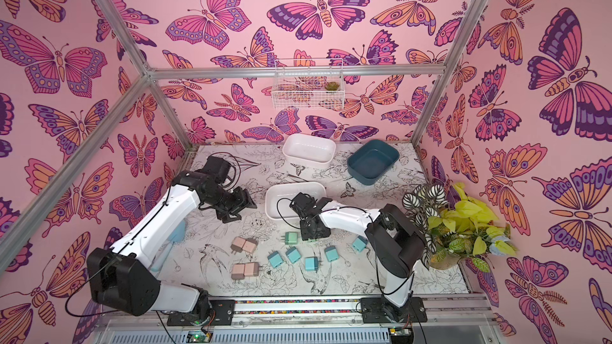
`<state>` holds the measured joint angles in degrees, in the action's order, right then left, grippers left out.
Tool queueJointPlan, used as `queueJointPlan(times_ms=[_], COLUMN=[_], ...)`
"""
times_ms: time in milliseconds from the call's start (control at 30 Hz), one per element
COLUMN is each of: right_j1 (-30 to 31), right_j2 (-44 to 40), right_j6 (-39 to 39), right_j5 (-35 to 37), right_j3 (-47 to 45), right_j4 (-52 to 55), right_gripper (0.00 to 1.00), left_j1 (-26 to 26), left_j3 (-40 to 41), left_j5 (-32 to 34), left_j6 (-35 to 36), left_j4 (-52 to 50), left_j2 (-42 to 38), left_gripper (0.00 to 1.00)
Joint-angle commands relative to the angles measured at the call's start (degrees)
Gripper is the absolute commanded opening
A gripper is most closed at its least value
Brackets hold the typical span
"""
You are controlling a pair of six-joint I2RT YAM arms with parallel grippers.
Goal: Place the plugs by color into the storage box
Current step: Pick up the plug from the center of the board.
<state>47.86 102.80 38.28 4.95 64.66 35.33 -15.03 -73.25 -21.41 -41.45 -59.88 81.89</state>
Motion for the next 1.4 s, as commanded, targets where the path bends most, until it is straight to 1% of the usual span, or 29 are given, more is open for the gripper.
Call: queueJointPlan(times_ms=[0, 267, 367, 433, 533, 667, 833, 900, 1033, 1233, 1367], right_j1=[-0.5, -0.4, -0.4, -0.4, -0.4, -0.4, -0.8, -0.8, -0.8, -0.8, -0.7], right_j2=[-0.8, -2.6, -3.6, -4.1, -4.1, -2.3, -0.1, 0.2, 0.1, -1.7, -2.5], right_j6=[-2.5, -3.0, -3.5, -4.0, -5.1, -6.2, -7.9, -8.2, -7.7, -6.1, -6.0], right_j5=[-0.1, -3.2, -3.1, -2.5, -1.7, -0.5, 0.5, 0.4, -0.1, -0.8, -1.5], right_j3=[-0.7, -4.4, -4.8, -4.7, -4.0, -1.6, 0.2, 0.1, -1.3, -4.9, -5.5], right_j4=[0.7, -2.0, -1.6, -1.2, -0.4, 0.6, 1.6, 1.6, 1.2, -0.5, -1.1], right_gripper=[0.52, 0.49, 0.45, 0.45, 0.47, 0.55, 0.56, 0.55, 0.49, 0.44, 0.42], left_j1=[-0.3, -0.6, -0.7, -0.6, -0.7, -0.8, -0.8, -0.8, -0.8, -0.8, -0.9], left_j3=[-0.4, -1.7, -1.7, -1.8, -2.3, -2.6, -2.3, -2.2, -2.2, -1.8, -1.8], left_j5=[0.0, -0.3, -0.3, -0.3, -0.5, -0.5, -0.4, -0.4, -0.4, -0.5, -0.6], left_j6=[-0.1, 0.0, 0.1, 0.0, 0.1, 0.1, 0.1, 0.1, 0.1, -0.1, -0.2], left_j4=[-0.9, -0.9, -0.9, -0.9, -0.9, -0.8, -0.9, -0.9, -0.9, -0.5, -0.3], left_j2=[1.1, 2.5, 2.7, 2.8, 3.3, 3.5, 3.2, 3.2, 3.3, 3.6, 3.8], left_gripper=[0.71, 0.71, 0.71, 0.71, 0.71, 0.71, 0.71, 0.71, 0.71, 0.71, 0.71])
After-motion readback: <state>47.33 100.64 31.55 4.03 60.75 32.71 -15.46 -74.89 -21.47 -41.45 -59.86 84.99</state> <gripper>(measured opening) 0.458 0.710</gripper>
